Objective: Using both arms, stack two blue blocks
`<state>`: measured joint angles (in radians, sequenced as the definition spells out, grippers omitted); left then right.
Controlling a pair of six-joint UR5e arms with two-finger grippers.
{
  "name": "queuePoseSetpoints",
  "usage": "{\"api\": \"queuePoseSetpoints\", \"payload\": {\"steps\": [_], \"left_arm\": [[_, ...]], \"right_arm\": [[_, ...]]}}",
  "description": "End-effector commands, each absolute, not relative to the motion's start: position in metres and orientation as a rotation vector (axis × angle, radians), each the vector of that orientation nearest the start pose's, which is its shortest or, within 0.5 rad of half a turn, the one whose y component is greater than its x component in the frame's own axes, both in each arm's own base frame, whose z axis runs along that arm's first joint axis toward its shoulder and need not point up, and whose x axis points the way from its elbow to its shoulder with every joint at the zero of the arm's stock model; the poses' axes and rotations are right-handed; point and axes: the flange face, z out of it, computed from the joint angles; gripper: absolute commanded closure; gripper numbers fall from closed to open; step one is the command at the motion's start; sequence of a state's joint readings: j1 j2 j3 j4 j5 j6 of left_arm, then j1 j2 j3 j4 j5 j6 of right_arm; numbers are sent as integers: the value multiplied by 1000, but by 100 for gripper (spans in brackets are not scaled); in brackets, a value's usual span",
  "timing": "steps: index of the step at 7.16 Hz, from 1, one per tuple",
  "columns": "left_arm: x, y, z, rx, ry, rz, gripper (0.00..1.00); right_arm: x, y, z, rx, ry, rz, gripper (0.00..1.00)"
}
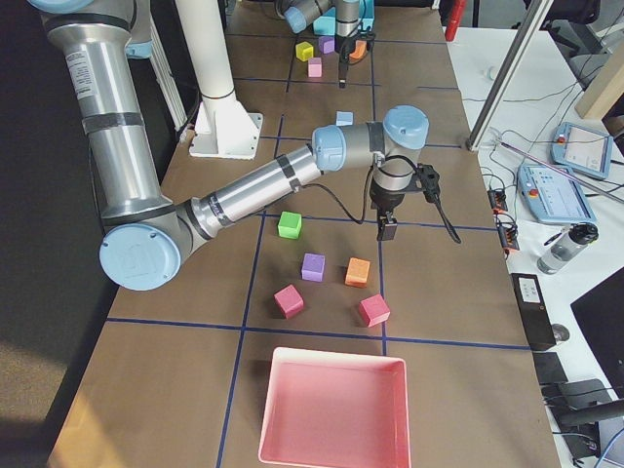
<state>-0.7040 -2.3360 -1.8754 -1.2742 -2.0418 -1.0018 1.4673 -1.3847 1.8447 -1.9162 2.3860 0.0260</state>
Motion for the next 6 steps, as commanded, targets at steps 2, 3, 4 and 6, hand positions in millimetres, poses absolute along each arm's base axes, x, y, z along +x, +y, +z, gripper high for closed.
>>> {"api": "queuePoseSetpoints", "payload": {"steps": [2,3,4,6], "left_arm": [[261,-516,231,140,829,151,0],[219,-526,277,126,799,150,0],[161,-534,326,132,763,163,0],[45,-540,438,85,794,178,0]], "right_arm": [[34,-502,611,110,-910,-92,0],[36,-496,619,126,-902,-95,0],[39,-496,620,135,-879,-95,0],[43,-498,616,156,-827,-100,0]]}}
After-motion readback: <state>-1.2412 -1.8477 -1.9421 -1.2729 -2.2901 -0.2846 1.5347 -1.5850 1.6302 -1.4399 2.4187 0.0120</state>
